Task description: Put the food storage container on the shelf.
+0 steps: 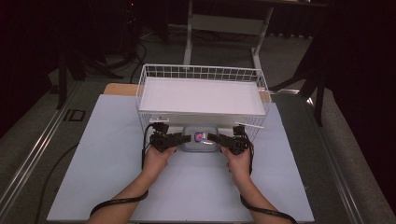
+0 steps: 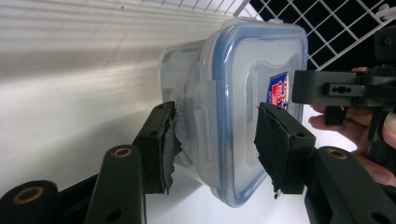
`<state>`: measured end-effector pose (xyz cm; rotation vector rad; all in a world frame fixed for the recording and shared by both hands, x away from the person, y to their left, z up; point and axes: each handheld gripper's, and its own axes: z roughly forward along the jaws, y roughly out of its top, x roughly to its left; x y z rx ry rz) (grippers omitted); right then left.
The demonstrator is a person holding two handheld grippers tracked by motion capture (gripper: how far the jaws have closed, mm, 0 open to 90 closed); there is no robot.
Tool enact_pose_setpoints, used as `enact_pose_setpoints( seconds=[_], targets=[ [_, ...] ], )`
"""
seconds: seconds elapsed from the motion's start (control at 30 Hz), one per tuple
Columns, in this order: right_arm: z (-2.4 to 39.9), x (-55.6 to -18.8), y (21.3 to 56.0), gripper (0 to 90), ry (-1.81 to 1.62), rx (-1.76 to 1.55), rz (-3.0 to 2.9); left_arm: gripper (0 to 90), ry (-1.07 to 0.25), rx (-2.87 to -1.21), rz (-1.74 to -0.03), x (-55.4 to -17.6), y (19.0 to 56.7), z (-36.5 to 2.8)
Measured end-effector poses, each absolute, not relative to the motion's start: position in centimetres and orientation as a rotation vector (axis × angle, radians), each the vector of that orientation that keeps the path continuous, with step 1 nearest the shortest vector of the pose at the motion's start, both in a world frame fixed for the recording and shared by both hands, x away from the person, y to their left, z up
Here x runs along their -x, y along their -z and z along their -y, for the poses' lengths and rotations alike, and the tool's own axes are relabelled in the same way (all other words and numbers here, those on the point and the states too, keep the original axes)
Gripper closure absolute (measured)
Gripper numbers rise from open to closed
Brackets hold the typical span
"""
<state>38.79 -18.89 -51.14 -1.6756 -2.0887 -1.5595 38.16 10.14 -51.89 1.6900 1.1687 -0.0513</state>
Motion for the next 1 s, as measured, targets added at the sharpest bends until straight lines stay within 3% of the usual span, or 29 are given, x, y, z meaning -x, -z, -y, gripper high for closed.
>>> enact_pose_setpoints(
  seconds=[0.37,0.57,0.67,1.0],
  targets=[
    [18.8,-39.2,51.4,39.9,1.586,1.697,2.07,44.8,0.029,-1.646,-1.149,-38.5,52.5,-9.9],
    [18.4,-39.6,51.6,35.4,1.579,1.718,2.095,39.4,0.023,-1.652,-1.181,-39.1,52.6,-9.6],
    [18.1,-39.8,51.8,29.9,1.565,1.73,2.122,40.8,-0.008,-1.678,-1.178,-39.3,52.5,-9.6],
    [17.8,-39.2,51.1,32.2,1.568,1.735,2.248,39.4,-0.055,-1.664,-1.161,-38.3,52.1,-9.9]
  ],
)
